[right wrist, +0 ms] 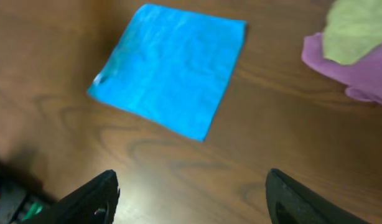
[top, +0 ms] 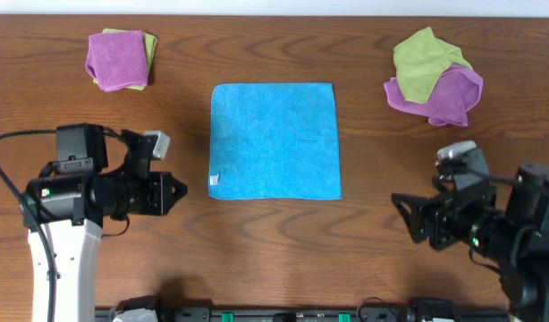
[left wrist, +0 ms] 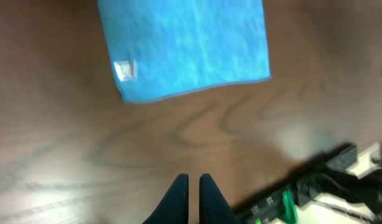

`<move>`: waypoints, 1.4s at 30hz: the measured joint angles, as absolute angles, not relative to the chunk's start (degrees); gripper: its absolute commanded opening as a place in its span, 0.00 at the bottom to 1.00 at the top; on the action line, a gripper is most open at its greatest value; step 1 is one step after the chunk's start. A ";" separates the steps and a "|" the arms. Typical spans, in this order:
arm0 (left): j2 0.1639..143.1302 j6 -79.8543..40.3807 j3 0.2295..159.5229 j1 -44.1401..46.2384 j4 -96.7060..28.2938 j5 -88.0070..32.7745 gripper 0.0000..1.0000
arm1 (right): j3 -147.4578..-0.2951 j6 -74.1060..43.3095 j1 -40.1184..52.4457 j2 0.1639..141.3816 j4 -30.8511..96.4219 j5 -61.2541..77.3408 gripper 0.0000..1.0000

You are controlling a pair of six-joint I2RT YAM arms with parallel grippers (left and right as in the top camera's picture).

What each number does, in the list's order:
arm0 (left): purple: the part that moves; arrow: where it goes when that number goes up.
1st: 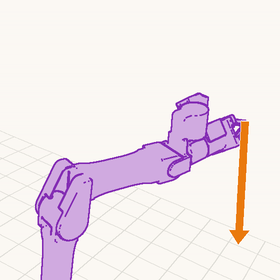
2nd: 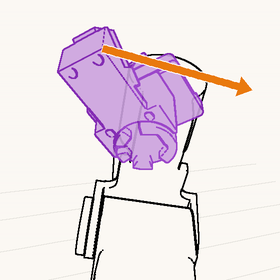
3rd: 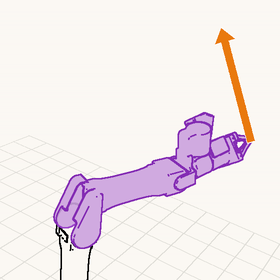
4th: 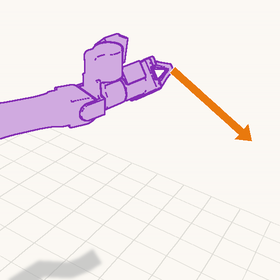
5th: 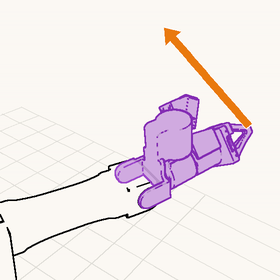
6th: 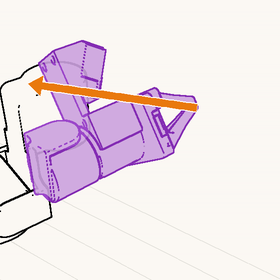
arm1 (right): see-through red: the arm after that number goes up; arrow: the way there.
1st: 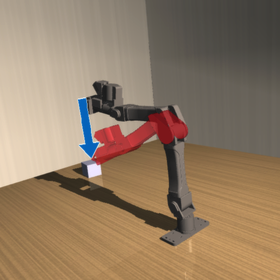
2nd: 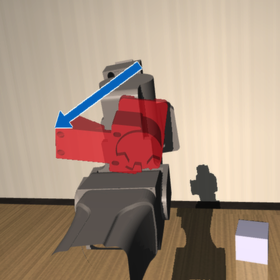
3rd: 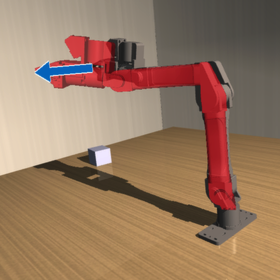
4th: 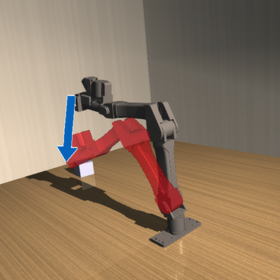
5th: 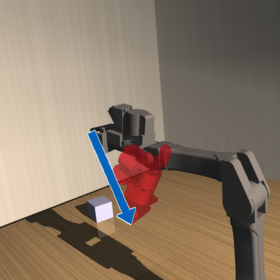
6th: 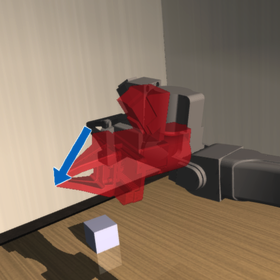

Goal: Fold the cloth
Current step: 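Move both grippers inward to the left and right edges of the blue cloth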

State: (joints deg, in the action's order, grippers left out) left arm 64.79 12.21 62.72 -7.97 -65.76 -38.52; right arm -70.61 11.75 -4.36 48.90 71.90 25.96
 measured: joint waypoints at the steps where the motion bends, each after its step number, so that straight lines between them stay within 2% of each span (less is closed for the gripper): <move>1: 65.30 11.81 62.72 -7.97 -64.82 -38.41 0.09 | -69.49 11.18 -4.89 49.74 71.57 26.13 0.75; 3: 67.88 11.44 62.70 -7.99 -63.11 -38.63 0.06 | -65.60 10.66 -6.13 53.01 70.41 27.59 0.76; 8: 79.31 11.90 61.58 -9.82 -60.64 -42.24 0.06 | -57.74 10.74 -9.54 64.75 63.37 33.50 0.77; 11: 85.41 12.10 61.41 -11.33 -60.36 -43.22 0.08 | -57.36 10.74 -11.53 69.28 61.58 35.66 0.79; 14: 89.82 12.32 61.30 -11.70 -60.03 -43.83 0.13 | -57.34 10.72 -11.84 74.32 60.90 37.04 0.78; 23: 98.96 15.14 61.28 -14.09 -59.61 -50.26 0.09 | -57.30 13.74 -11.84 93.03 58.13 47.53 0.72; 30: 101.12 16.40 61.28 -19.11 -58.87 -52.29 0.11 | -57.23 13.63 -13.43 94.89 53.23 49.39 0.73; 38: 104.33 13.43 61.25 -16.51 -53.63 -49.25 0.11 | -57.23 8.99 -11.44 98.87 46.61 46.87 0.69; 42: 105.86 11.79 61.25 -16.43 -50.30 -48.53 0.16 | -57.23 7.77 -11.27 100.79 45.41 46.70 0.68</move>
State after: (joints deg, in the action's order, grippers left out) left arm 105.86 11.79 61.25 -16.43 -50.30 -48.53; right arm -57.23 7.77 -11.27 100.79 45.41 46.70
